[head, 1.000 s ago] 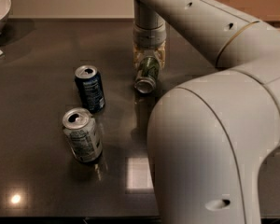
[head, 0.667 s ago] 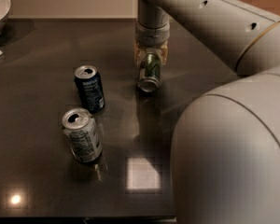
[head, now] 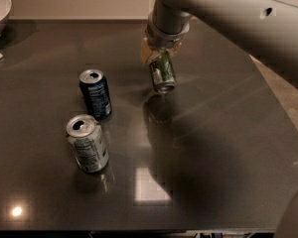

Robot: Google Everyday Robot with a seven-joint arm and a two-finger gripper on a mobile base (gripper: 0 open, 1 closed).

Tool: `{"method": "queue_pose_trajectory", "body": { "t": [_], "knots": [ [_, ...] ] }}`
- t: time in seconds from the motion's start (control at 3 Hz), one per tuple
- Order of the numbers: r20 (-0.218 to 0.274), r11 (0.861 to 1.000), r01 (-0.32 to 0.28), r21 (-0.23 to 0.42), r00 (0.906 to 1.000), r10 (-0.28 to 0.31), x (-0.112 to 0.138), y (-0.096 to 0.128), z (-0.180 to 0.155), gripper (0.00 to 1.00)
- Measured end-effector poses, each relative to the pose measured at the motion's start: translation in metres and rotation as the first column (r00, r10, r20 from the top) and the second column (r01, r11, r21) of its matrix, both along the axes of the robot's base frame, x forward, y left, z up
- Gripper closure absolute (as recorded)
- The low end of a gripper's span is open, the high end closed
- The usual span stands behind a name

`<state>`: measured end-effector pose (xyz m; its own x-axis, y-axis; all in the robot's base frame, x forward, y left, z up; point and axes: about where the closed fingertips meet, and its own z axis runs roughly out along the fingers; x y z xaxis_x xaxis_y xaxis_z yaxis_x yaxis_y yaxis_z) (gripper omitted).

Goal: Place green can upright

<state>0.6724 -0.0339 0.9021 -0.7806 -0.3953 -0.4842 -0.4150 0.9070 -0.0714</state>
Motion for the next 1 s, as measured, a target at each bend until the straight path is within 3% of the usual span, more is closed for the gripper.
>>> {"method": "queue_pose_trajectory", "body": {
  "t": [0.33,0.67,1.0],
  "knots": [
    [0.131,0.990,-0.139,-0.016,0.9814,0.140,-0.006,0.001,0.016,1.00],
    [0.241,0.967,-0.252,-0.024,0.9378,0.250,-0.013,0.000,0.028,1.00],
    [0.341,0.941,-0.338,-0.004,0.8842,0.319,-0.023,-0.003,0.036,1.00]
  ]
}}
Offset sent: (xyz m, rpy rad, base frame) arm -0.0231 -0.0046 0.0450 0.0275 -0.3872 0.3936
